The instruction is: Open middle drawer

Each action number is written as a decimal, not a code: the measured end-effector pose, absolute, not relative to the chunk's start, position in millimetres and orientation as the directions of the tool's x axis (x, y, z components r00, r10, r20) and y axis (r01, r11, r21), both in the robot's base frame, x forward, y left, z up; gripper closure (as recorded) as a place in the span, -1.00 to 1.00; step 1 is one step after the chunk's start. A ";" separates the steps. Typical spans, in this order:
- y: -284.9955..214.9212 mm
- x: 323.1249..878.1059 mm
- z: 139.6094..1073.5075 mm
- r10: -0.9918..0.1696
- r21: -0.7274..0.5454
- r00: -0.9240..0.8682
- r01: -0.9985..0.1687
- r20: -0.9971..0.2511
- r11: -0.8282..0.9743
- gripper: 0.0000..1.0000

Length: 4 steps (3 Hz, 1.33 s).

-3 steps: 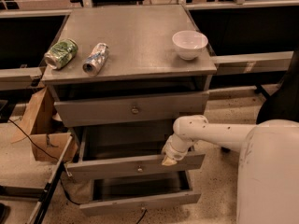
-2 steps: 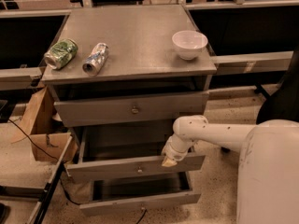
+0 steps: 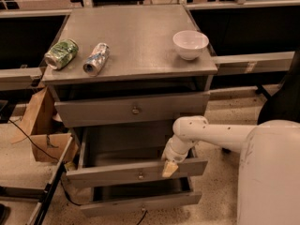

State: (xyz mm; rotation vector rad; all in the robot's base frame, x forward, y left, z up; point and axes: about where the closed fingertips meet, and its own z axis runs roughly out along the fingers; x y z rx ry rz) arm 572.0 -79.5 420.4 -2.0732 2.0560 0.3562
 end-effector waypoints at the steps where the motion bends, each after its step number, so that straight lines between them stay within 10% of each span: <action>1: -79.8 572.2 419.6 -0.951 0.026 0.005 -1.000 -0.309 -0.014 -1.00; 2: -79.8 572.2 419.6 -0.951 0.026 0.005 -1.000 -0.309 -0.014 -1.00; 4: -89.3 555.8 405.1 -0.955 0.022 0.005 -1.000 -0.298 -0.012 -0.18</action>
Offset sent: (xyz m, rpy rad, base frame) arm 0.0000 0.0000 0.0000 0.0000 0.0001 0.0000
